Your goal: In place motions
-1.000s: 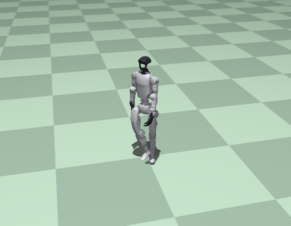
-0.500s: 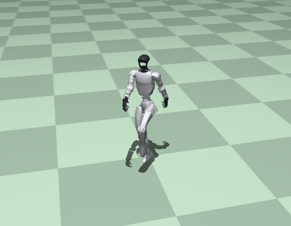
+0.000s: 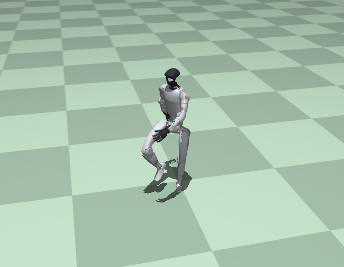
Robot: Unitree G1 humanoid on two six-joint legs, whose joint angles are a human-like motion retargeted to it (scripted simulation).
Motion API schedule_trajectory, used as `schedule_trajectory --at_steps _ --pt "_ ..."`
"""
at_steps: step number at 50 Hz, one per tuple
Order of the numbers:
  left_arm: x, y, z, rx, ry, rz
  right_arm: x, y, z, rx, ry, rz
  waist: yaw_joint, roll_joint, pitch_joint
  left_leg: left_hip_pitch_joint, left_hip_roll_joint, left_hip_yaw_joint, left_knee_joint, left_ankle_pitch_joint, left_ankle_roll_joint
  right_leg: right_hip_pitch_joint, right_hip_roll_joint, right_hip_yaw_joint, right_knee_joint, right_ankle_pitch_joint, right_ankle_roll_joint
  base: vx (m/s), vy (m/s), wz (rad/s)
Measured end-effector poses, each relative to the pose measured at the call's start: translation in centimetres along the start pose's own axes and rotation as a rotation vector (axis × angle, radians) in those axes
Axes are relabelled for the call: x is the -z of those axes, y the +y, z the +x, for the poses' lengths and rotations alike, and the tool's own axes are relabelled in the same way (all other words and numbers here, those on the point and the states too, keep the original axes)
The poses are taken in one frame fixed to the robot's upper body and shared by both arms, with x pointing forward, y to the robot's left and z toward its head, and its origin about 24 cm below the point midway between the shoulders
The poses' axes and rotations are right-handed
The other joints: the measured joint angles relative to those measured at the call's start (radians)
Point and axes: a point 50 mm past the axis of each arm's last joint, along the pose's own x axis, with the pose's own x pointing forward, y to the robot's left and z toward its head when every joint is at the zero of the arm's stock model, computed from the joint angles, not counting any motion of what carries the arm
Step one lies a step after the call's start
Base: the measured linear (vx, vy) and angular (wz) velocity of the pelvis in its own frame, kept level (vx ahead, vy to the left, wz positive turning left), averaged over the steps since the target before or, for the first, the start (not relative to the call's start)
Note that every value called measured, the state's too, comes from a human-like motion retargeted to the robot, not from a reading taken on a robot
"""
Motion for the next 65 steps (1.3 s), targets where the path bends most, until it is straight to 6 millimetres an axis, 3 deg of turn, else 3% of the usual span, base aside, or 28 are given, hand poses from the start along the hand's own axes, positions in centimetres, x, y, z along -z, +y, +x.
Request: schedule_trajectory --at_steps 2,5,8,10,14,18,21,22,23,25,27,28,30,32,33,34,38,40,42,45,48,53,57,59,60,62,63,65 --pt "-3.3 2.4 -0.3 -0.128 -0.145 0.023 4.0 -0.7 0.7 0.017 0.105 0.093 -0.096 0.014 -0.011 -0.028 0.041 0.028 0.021 0.040 -0.009 -0.158 0.008 -0.014 0.016 -0.020 0.000 0.21 -0.04 1.00" --pt "-6.8 3.1 -0.5 -0.210 -0.320 -0.046 7.5 -0.8 1.1 0.036 0.174 0.213 -0.160 0.020 -0.005 -0.056 0.071 0.002 0.057 0.083 -0.016 -0.258 0.013 -0.056 -0.016 -0.045 -0.022 0.08 -0.08 0.37" --pt "-8.4 2.3 -0.4 -0.173 -0.407 -0.140 7.6 0.1 1.5 0.045 0.146 0.297 -0.147 0.010 -0.005 -0.045 0.067 0.002 0.043 0.094 -0.019 -0.203 0.034 -0.088 -0.071 -0.030 -0.004 -0.01 -0.04 -0.17" --pt "-7.7 1.3 -0.2 -0.146 -0.384 -0.173 7.5 0.9 1.7 0.023 0.131 0.317 -0.128 0.011 -0.044 -0.041 0.060 -0.004 0.007 0.098 -0.029 -0.105 0.023 -0.136 -0.110 -0.031 -0.020 0.08 -0.14 -0.32" --pt "-2.2 -1.9 0.0 -0.068 -0.197 -0.224 4.8 2.5 1.7 -0.070 0.032 0.306 -0.026 0.004 -0.122 -0.016 0.022 0.023 -0.041 0.071 -0.035 0.188 0.018 -0.149 -0.251 0.007 -0.003 0.09 -0.02 -0.73" --pt "7.2 -7.0 -2.1 0.027 0.126 -0.295 -0.6 3.6 0.7 -0.129 -0.101 0.145 0.130 -0.034 -0.143 0.087 -0.002 0.082 -0.076 0.040 -0.053 0.567 0.130 -0.063 -0.572 0.066 0.018 0.07 -0.01 -1.09" --pt "16.0 -11.0 -7.5 0.055 0.486 -0.387 -6.1 3.8 -1.1 -0.019 -0.194 -0.064 0.185 -0.038 -0.183 0.119 -0.001 0.107 -0.070 0.023 -0.076 0.845 0.292 0.117 -0.976 0.137 0.084 0.03 -0.06 -0.69" --pt "18.7 -12.3 -10.1 0.058 0.623 -0.426 -8.2 3.8 -2.0 0.027 -0.246 -0.135 0.187 -0.045 -0.198 0.115 -0.009 0.107 -0.046 0.018 -0.082 0.942 0.308 0.148 -1.121 0.116 0.110 -0.01 -0.09 -0.25" --pt "21.1 -13.4 -13.0 0.055 0.761 -0.473 -10.5 3.9 -3.2 0.066 -0.315 -0.204 0.173 -0.055 -0.210 0.098 -0.022 0.094 -0.004 0.015 -0.089 1.029 0.292 0.124 -1.251 0.001 0.140 -0.06 -0.11 -0.34" --pt "24.9 -15.2 -19.5 0.041 1.037 -0.587 -15.1 4.8 -5.9 0.106 -0.469 -0.321 0.204 -0.085 -0.236 0.077 -0.039 0.157 0.105 0.061 -0.109 1.140 0.262 0.005 -1.427 -0.188 0.061 -0.14 -0.13 -1.14" --pt "26.8 -16.6 -25.4 0.017 1.291 -0.707 -19.8 6.7 -9.9 0.083 -0.650 -0.380 0.304 -0.128 -0.229 -0.064 0.067 0.251 0.464 0.229 -0.144 1.148 0.229 0.139 -1.498 -0.167 0.094 -0.22 -0.14 -1.76" --pt "27.2 -17.4 -27.7 0.001 1.390 -0.759 -22.2 7.3 -12.5 0.058 -0.752 -0.381 0.356 -0.131 -0.210 -0.174 0.142 0.238 0.662 0.316 -0.120 1.133 0.238 0.200 -1.492 -0.155 0.108 -0.36 -0.19 -0.98" --pt "27.4 -18.6 -31.1 -0.085 1.501 -0.872 -26.6 8.6 -19.1 -0.001 -1.012 -0.362 0.437 -0.125 -0.138 -0.403 0.133 0.072 0.941 0.324 -0.096 1.115 0.234 0.234 -1.485 -0.126 0.136 -0.58 -0.29 -0.46" --pt "27.5 -18.9 -32.5 -0.214 1.510 -1.021 -30.0 10.5 -28.9 -0.028 -1.388 -0.411 0.529 -0.108 -0.055 -0.605 0.301 0.059 1.207 0.257 -0.080 1.099 0.271 0.197 -1.491 -0.097 0.098 -0.78 -0.35 -1.03" --pt "27.5 -19.3 -33.5 -0.267 1.521 -1.102 -30.6 11.2 -34.5 -0.001 -1.592 -0.466 0.573 -0.124 -0.012 -0.708 0.337 0.073 1.309 0.215 -0.040 1.100 0.277 0.233 -1.499 -0.082 0.085 -0.68 -0.30 -1.16" --pt "27.5 -19.6 -34.3 -0.303 1.533 -1.151 -30.4 11.5 -38.6 0.040 -1.733 -0.510 0.608 -0.140 0.017 -0.785 0.355 0.084 1.373 0.184 -0.014 1.099 0.274 0.258 -1.501 -0.073 0.077 -0.50 -0.24 -1.05" --pt "27.4 -20.6 -39.2 -0.462 1.640 -1.223 -27.2 11.4 -50.0 0.320 -2.142 -0.646 0.779 -0.245 0.095 -1.016 0.357 0.194 1.471 0.091 0.100 1.067 0.187 0.385 -1.470 -0.046 0.065 -0.03 -0.08 -1.28" --pt "27.2 -20.6 -42.2 -0.566 1.709 -1.211 -25.5 10.9 -53.2 0.467 -2.270 -0.648 0.849 -0.309 0.096 -1.089 0.352 0.265 1.454 0.056 0.158 1.004 0.133 0.407 -1.410 -0.054 0.057 0.31 0.00 -0.80" --pt "27.0 -20.3 -44.5 -0.646 1.754 -1.206 -24.4 10.7 -54.9 0.565 -2.354 -0.600 0.878 -0.367 0.081 -1.123 0.328 0.305 1.428 0.044 0.182 0.940 0.102 0.446 -1.349 -0.066 0.049 0.30 -0.09 -0.08" --pt "27.1 -20.3 -44.4 -0.673 1.742 -1.235 -23.2 11.1 -56.8 0.611 -2.467 -0.521 0.866 -0.392 0.089 -1.098 0.313 0.324 1.437 0.072 0.181 0.920 0.090 0.437 -1.318 -0.081 0.038 -0.01 -0.09 0.41" --pt "27.5 -19.7 -41.9 -0.606 1.667 -1.243 -23.7 11.4 -56.0 0.530 -2.467 -0.496 0.836 -0.354 0.069 -0.988 0.317 0.267 1.465 0.131 0.126 0.965 0.130 0.391 -1.368 -0.073 0.029 0.01 -0.02 0.56" --pt "28.1 -19.0 -36.4 -0.381 1.485 -1.185 -26.8 11.9 -49.2 0.361 -2.275 -0.504 0.728 -0.268 -0.029 -0.690 0.236 0.149 1.295 0.227 -0.060 1.050 0.193 0.290 -1.492 -0.051 0.042 0.08 0.09 0.72" --pt "28.1 -18.3 -32.8 -0.207 1.396 -1.044 -29.0 12.5 -39.3 0.233 -1.978 -0.535 0.595 -0.236 -0.117 -0.337 0.002 0.149 0.787 0.267 -0.132 1.101 0.166 0.222 -1.537 -0.079 0.092 0.18 0.19 0.86" --pt "28.0 -17.8 -31.4 -0.147 1.387 -0.940 -28.9 12.3 -32.9 0.167 -1.797 -0.542 0.534 -0.202 -0.177 -0.198 -0.085 0.099 0.504 0.279 -0.139 1.115 0.192 0.197 -1.551 -0.097 0.100 0.36 0.18 0.77" --pt "28.0 -17.6 -30.8 -0.118 1.389 -0.885 -28.4 12.0 -29.3 0.138 -1.697 -0.538 0.501 -0.178 -0.210 -0.134 -0.122 0.061 0.363 0.288 -0.138 1.123 0.210 0.178 -1.557 -0.108 0.103 0.43 0.15 0.99" --pt "27.8 -17.0 -29.3 -0.051 1.394 -0.773 -26.3 10.7 -22.0 0.122 -1.492 -0.475 0.449 -0.132 -0.266 -0.026 -0.145 0.044 0.132 0.126 -0.110 1.122 0.244 0.134 -1.540 -0.139 0.110 0.46 0.15 1.18" --pt "27.6 -16.9 -28.3 -0.020 1.391 -0.730 -24.8 9.7 -18.4 0.129 -1.384 -0.426 0.421 -0.119 -0.285 0.024 -0.127 0.123 0.050 0.070 -0.076 1.120 0.251 0.102 -1.516 -0.157 0.111 0.42 0.17 1.63" --pt "26.7 -17.0 -25.3 0.047 1.334 -0.691 -20.7 7.3 -11.7 0.151 -1.130 -0.316 0.335 -0.092 -0.311 0.046 -0.108 0.084 -0.030 0.080 -0.074 1.095 0.255 -0.007 -1.429 -0.130 0.113 0.28 0.16 1.90"
